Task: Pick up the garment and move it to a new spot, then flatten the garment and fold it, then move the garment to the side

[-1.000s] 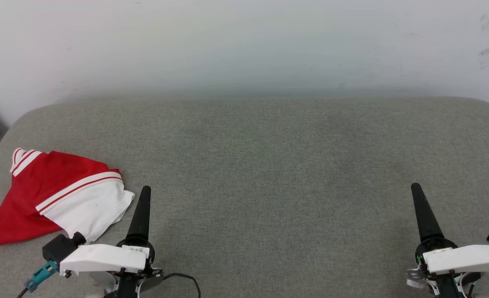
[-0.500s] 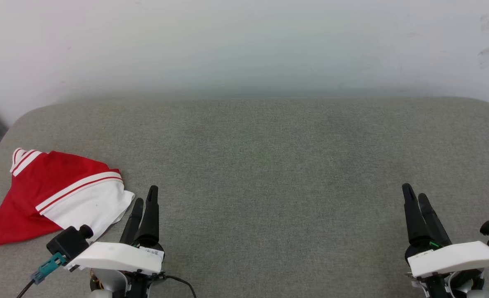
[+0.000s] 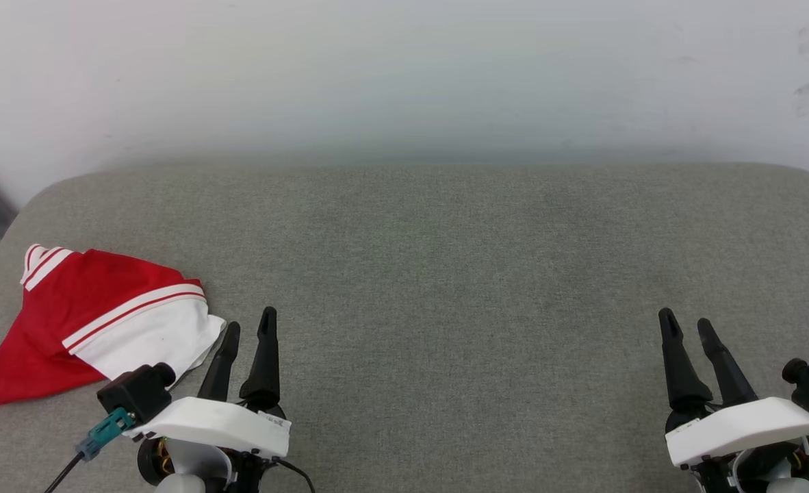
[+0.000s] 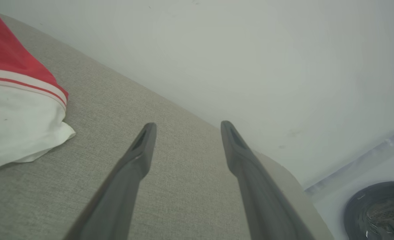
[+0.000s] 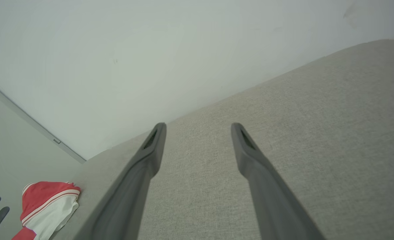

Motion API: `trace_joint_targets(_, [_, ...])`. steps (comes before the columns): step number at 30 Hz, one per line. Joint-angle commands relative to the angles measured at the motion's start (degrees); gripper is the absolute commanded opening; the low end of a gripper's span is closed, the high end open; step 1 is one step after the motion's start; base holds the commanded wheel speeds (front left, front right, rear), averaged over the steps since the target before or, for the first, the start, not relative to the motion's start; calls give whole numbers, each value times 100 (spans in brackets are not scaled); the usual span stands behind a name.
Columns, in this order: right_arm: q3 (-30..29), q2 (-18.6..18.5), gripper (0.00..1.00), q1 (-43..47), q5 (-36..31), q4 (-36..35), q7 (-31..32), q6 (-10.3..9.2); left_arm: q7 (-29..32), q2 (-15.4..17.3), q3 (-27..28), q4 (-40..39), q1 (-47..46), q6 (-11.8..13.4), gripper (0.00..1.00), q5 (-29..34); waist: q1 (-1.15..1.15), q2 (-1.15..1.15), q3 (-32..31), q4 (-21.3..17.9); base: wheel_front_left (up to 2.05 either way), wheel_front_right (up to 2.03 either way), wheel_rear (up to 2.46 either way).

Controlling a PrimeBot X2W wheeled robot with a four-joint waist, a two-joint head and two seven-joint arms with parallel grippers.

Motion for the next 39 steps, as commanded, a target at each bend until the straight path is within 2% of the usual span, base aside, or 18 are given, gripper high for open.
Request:
trace_joint_targets(1, [-21,-2,100,9,-256,-95,2,1,-65,11,-28,-38,-128,12,100,224,0,0,-3,4,0,0,0])
trace_joint_targets(14, [-128,11,100,120,-1404,-188,82,0,-259,21,-160,25,-149,65,100,1179,0,0,-29,39,0,0,0])
trace_joint_targets(39, [-135,15,100,260,-2558,-446,32,0,-568,94,-258,148,-203,197,100,2699,0,0,-34,74,0,0,0])
